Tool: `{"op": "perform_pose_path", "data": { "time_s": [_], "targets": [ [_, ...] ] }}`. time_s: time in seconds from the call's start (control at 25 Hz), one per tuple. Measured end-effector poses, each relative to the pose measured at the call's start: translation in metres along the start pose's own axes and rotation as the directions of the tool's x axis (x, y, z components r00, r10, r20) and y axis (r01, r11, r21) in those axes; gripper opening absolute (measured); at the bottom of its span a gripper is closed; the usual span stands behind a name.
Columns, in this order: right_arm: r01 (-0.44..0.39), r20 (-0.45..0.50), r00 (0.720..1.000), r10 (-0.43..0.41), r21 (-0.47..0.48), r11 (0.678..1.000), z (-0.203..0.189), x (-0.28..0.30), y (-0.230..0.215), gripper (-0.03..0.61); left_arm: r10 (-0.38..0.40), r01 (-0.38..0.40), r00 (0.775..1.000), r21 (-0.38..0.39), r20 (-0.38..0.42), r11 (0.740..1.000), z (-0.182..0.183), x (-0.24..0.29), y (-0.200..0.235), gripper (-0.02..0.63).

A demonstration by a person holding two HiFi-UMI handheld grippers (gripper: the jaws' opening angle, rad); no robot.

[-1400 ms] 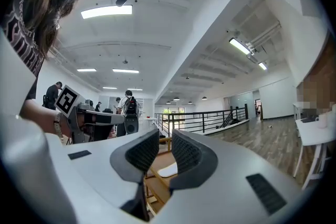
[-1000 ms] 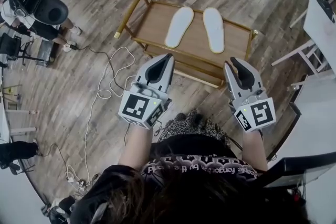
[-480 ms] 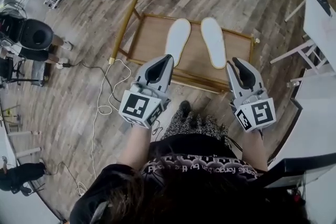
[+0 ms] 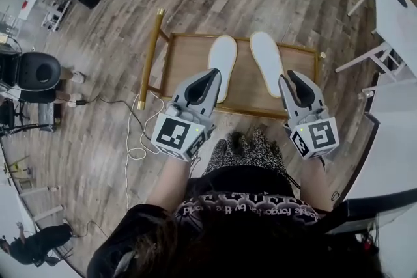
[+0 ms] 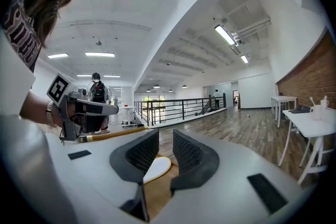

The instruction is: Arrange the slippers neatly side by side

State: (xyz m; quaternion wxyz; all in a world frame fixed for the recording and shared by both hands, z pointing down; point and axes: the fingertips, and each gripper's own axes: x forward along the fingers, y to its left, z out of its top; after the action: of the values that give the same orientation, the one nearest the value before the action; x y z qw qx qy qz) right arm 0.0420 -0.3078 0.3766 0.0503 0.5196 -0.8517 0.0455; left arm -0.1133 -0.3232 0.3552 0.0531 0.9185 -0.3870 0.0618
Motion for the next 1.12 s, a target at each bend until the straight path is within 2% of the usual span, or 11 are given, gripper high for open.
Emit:
{"op": "perform_pose_path", "data": {
  "time_s": [0.24, 0.36, 0.68, 0.8, 1.0, 1.12],
  "targets": [
    [0.040, -0.104, 0.994, -0.037, 0.029, 0.999, -0.049, 0.027, -0.031, 0.076, 0.018, -0.019, 1.000, -0.034, -0.023, 0.999, -0.011, 0.013, 0.010, 0.000],
    [0.061, -0.183, 0.982, -0.053, 0.036, 0.997, -0.083, 0.043, -0.047, 0.083, 0.028, -0.030, 0.999, -0.041, -0.032, 0.999, -0.015, 0.015, 0.013, 0.000],
    [0.124, -0.397, 0.915, -0.078, 0.092, 0.988, -0.175, 0.085, -0.084, 0.095, 0.050, -0.055, 0.996, -0.072, -0.069, 0.996, -0.036, 0.021, 0.021, 0.000],
    [0.125, -0.449, 0.891, -0.068, 0.098, 0.987, -0.196, 0.099, -0.091, 0.095, 0.059, -0.066, 0.994, -0.079, -0.090, 0.995, -0.045, 0.020, 0.022, 0.000],
    [0.166, -0.543, 0.836, -0.082, 0.106, 0.980, -0.228, 0.111, -0.100, 0.095, 0.074, -0.084, 0.991, -0.092, -0.113, 0.992, -0.054, 0.015, 0.024, 0.000],
    [0.185, -0.556, 0.826, -0.088, 0.119, 0.975, -0.231, 0.111, -0.106, 0.095, 0.083, -0.095, 0.990, -0.097, -0.117, 0.991, -0.056, 0.012, 0.026, 0.000]
  ]
}}
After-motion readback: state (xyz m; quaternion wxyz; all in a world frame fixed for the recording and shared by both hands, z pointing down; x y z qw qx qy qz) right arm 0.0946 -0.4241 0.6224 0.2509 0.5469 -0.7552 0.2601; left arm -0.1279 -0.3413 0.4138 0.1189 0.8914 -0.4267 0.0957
